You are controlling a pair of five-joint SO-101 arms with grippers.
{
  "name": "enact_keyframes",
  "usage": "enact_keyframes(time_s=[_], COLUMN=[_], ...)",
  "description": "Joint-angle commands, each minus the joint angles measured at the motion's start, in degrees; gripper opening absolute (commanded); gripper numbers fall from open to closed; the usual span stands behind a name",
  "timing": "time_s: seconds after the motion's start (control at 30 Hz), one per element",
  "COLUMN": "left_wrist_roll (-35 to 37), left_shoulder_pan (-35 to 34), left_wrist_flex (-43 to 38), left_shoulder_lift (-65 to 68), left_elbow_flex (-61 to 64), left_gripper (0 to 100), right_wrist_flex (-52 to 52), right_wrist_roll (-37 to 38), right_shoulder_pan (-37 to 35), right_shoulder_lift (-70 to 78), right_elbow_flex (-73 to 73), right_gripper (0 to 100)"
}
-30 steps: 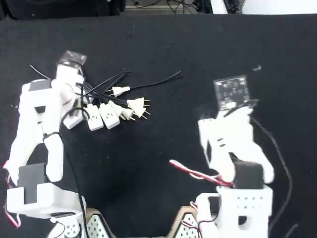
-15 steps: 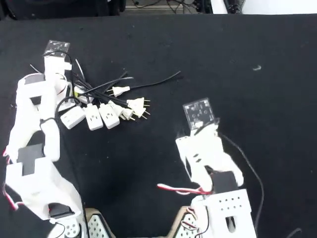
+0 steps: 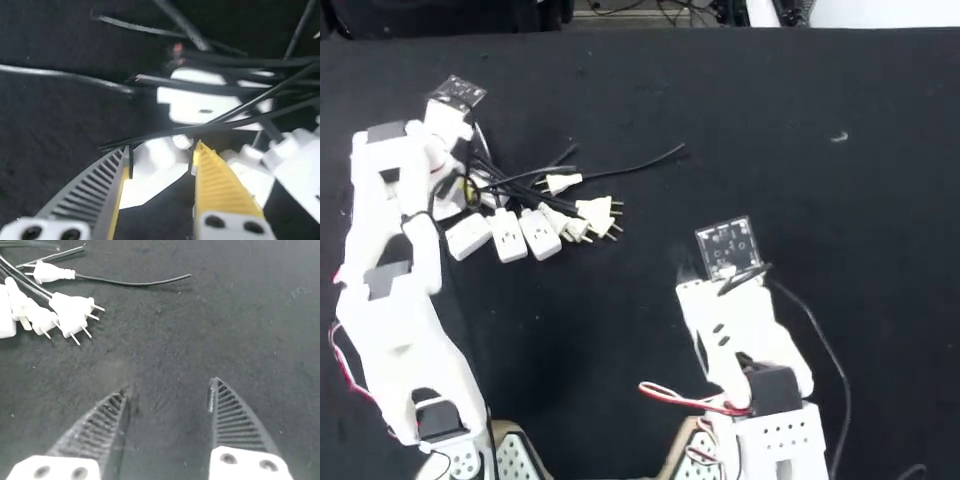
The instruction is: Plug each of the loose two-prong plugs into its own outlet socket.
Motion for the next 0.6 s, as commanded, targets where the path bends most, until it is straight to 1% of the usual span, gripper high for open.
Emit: enact_keyframes(time_s=[0.0, 0.13, 0.3, 0.47, 0.57], left_wrist_roll=[-0.97, -0.88, -0.88, -0.44, 0.97], left_shoulder_pan=[-3.82, -5.49, -6.11, -6.81, -8.66], left_wrist_flex=[6.68, 10.55, 17.85, 25.67, 30.51], left_shoulder_lift=[6.07, 9.76, 11.78, 10.81, 8.79], left_elbow_flex=[-8.4, -13.41, -16.48, -16.48, -16.48], left_gripper=[20, 18, 3, 3, 3], right_wrist_flex=[0.7, 0.7, 0.7, 0.7, 0.7], right_wrist_roll=[-0.09, -0.09, -0.09, -0.09, -0.09], right_shoulder_pan=[-0.62, -0.62, -0.62, -0.62, -0.62], right_shoulder_lift=[-1.71, -2.33, -2.33, -2.33, -2.33], right_elbow_flex=[-0.4, -0.13, -0.13, -0.13, -0.13], right_gripper=[22.9, 22.9, 22.9, 22.9, 22.9])
